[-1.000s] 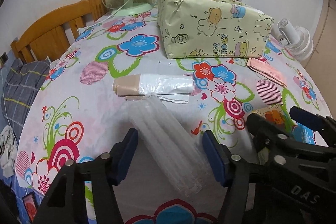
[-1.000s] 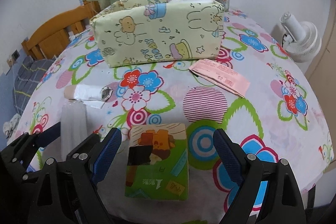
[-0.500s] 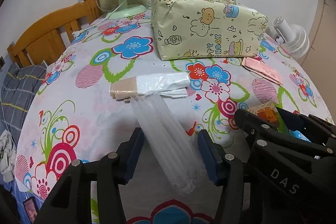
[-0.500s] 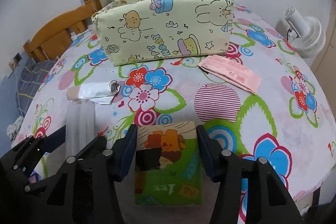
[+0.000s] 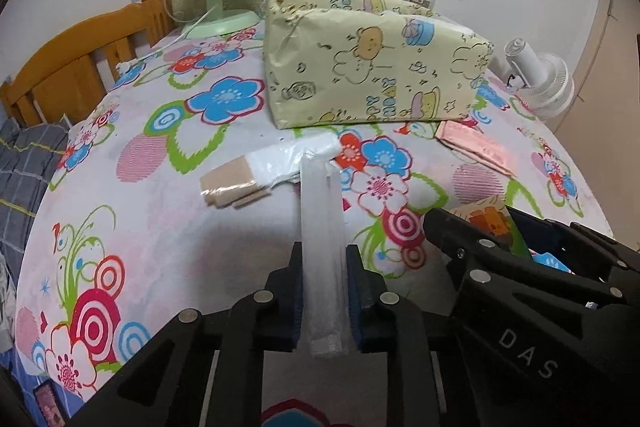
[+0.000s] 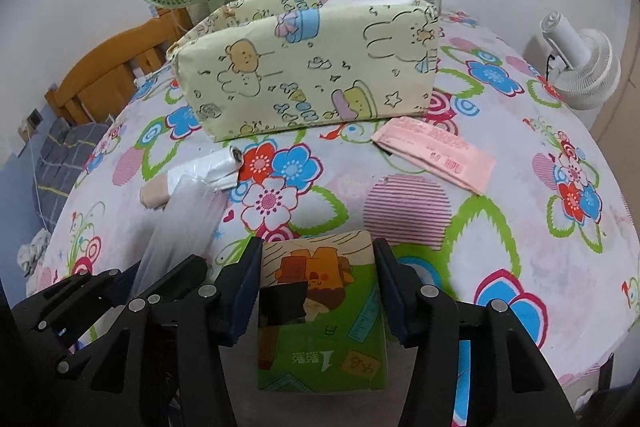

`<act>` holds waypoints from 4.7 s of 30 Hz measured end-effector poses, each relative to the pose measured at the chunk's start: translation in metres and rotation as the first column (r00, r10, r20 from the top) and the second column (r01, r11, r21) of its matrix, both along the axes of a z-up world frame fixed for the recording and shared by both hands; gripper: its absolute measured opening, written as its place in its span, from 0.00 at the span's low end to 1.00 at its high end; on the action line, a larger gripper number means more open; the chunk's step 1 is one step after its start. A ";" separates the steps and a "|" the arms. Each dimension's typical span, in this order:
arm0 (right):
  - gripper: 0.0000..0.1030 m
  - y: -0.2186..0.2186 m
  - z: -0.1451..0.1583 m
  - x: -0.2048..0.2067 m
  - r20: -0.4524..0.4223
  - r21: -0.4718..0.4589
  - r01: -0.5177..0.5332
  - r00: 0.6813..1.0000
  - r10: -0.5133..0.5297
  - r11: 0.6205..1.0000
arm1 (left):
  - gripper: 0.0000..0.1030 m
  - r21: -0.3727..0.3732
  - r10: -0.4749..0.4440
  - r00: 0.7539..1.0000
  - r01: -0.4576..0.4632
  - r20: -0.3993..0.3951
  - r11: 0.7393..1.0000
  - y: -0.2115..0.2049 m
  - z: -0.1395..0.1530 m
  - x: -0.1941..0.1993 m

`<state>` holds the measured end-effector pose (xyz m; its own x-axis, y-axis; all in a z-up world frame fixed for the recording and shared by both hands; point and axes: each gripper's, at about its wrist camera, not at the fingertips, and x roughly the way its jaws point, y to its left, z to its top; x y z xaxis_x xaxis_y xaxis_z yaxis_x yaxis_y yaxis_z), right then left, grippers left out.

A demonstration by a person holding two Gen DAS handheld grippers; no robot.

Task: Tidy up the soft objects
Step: 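Carry the clear tube and green tissue pack up over the fabric box, then lower the tube and tissue pack into the box and open both tools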

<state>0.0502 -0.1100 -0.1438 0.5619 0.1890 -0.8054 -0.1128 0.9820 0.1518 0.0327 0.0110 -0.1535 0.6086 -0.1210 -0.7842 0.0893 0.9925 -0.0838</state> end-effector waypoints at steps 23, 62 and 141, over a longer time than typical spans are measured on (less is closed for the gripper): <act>0.55 -0.027 0.041 0.018 0.062 0.005 0.022 0.998 -0.022 1.000 | 0.16 0.002 -0.042 0.997 0.042 0.063 0.999 -0.030 0.041 0.019; 0.55 -0.041 0.122 0.039 0.217 0.018 -0.010 0.976 0.006 1.000 | 0.16 0.024 -0.027 0.976 0.022 0.215 0.999 -0.044 0.119 0.036; 0.55 -0.005 0.092 0.186 0.149 -0.021 -0.089 0.985 0.092 0.996 | 0.42 0.043 0.026 0.994 -0.030 0.109 0.999 -0.022 0.091 0.177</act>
